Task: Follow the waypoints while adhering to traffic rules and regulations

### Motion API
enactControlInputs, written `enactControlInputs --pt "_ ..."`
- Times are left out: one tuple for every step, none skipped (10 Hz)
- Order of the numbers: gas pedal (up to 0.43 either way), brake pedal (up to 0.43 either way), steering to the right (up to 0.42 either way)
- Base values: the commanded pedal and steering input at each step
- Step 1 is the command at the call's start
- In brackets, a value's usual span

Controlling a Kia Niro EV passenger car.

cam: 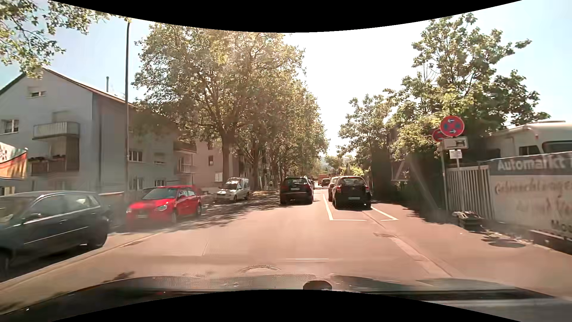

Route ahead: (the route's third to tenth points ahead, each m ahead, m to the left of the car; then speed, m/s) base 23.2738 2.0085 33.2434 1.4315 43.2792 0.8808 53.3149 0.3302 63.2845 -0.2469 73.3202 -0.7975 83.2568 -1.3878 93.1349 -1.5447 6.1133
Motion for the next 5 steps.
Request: enactControlInputs --pt "0.110 0.000 -0.016" --pt "0.079 0.000 0.001" --pt "0.059 0.000 0.005" --pt "0.047 0.000 0.004" --pt "0.039 0.000 0.004"
